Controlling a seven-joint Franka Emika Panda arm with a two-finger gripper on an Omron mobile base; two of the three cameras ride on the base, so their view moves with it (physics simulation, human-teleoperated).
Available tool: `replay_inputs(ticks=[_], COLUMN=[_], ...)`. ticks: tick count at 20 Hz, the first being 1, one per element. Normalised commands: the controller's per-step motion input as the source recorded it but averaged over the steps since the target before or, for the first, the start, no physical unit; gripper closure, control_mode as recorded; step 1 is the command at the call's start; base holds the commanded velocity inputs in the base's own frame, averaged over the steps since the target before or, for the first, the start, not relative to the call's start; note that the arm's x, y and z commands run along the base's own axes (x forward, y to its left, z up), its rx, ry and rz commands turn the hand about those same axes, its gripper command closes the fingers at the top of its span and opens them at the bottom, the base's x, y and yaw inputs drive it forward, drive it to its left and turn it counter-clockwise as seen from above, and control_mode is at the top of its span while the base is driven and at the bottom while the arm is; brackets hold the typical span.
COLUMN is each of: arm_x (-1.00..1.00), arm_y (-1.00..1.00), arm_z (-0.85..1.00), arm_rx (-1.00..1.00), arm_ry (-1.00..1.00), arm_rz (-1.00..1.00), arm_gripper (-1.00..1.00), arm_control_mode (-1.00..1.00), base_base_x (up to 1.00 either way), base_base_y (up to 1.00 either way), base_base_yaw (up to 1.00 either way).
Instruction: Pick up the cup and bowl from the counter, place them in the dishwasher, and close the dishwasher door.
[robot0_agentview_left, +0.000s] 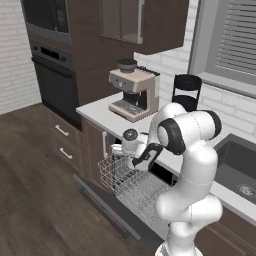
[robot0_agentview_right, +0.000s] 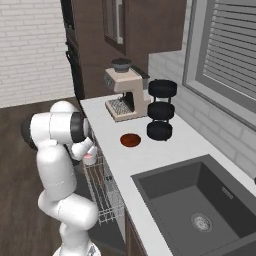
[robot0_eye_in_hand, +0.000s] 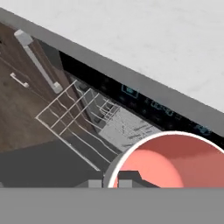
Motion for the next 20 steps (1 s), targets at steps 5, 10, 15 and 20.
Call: replay_inputs(ticks=[5, 10, 15, 20], arm_x=[0.21, 0.37, 0.33, 0.39], arm_y=[0.54, 0.13, 0.0, 0.01], arm_z=[-0.37, -0.25, -0.19, -0.41], arm_rx=[0.0, -0.02, 0.0, -0.02], arm_ry=[-0.01, 0.04, 0.06, 0.0], arm_rz=[-0.34, -0.08, -0.01, 0.0], arm_gripper=[1.0, 1.0, 1.0, 1.0], arm_control_mode=[-1.0, -1.0, -1.0, -1.0], base_base_x=[0.0, 0.0, 0.0, 0.0], base_base_y=[0.0, 0.0, 0.0, 0.0], base_base_yaw=[0.0, 0.0, 0.0, 0.0])
